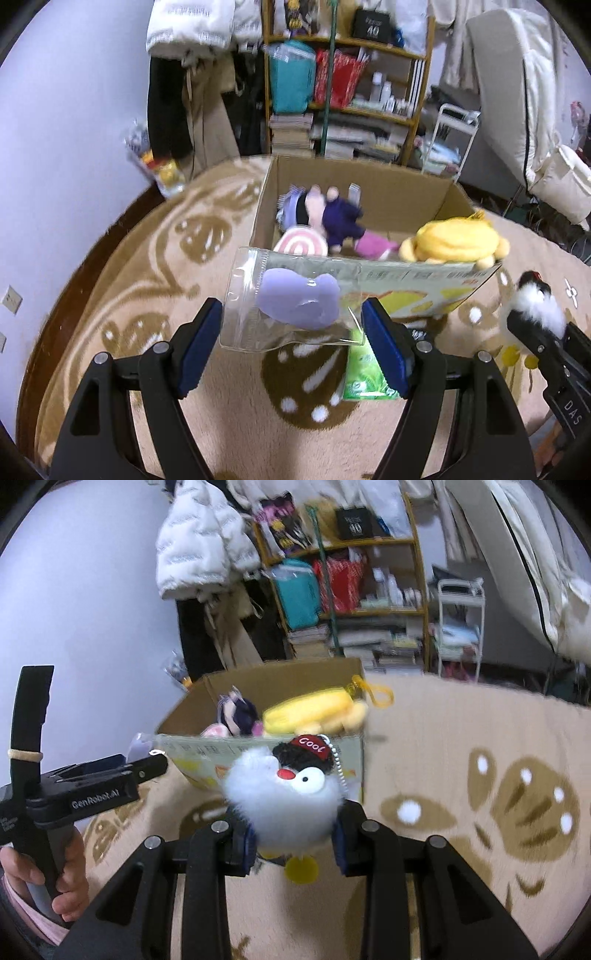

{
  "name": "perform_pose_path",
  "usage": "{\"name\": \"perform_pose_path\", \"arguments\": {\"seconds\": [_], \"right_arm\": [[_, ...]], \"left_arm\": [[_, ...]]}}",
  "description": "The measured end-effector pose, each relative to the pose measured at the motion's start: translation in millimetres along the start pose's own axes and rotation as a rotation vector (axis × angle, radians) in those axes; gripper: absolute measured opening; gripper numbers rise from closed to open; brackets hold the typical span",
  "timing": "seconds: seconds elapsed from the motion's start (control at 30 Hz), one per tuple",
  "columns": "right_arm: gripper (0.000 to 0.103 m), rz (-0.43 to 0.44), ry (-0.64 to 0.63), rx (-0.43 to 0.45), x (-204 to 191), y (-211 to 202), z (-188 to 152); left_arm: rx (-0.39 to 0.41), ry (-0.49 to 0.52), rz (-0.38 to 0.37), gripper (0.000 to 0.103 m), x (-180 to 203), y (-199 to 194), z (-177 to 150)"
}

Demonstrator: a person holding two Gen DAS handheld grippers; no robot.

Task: Organize soft objects
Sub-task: 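Lift the chick keychain with the right gripper and carry it over the box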

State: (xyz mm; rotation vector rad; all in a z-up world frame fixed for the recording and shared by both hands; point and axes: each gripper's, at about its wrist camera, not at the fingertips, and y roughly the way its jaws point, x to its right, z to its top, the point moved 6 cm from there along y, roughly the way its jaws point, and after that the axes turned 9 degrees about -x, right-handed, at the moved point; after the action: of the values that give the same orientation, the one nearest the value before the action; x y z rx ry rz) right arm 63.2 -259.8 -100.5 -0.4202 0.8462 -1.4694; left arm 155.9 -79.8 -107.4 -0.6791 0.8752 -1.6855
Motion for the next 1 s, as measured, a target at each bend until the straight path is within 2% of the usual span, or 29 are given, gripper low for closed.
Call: {"name": "perform_pose_path", "arguments": {"seconds": [0.27,0.47,0.63,0.83,1.0], "right_arm": [[0.034,-0.007,-0.031,0.072,-7,0,23],[0.034,-0.027,-0.082,0.167,-15,-9,43],[0.034,-0.03,-0.149,0.203,-27,-9,61],[0.034,-0.021,-0.185,0.194,-31,-5,77],[0.034,-0.023,-0.21,0.193,-30,2,91]], "left_arm": [[0.143,0.009,0.005,0.077,4,-32,12],[0.194,0.005,0.019,0.077,3,-35,22],[0.222,0.032,0.025,0.077,6,-31,36],[0.201,0.08,0.07,0.077,15,-21,42],[0.216,0.104,0.071,0.077,20,-23,58]]}}
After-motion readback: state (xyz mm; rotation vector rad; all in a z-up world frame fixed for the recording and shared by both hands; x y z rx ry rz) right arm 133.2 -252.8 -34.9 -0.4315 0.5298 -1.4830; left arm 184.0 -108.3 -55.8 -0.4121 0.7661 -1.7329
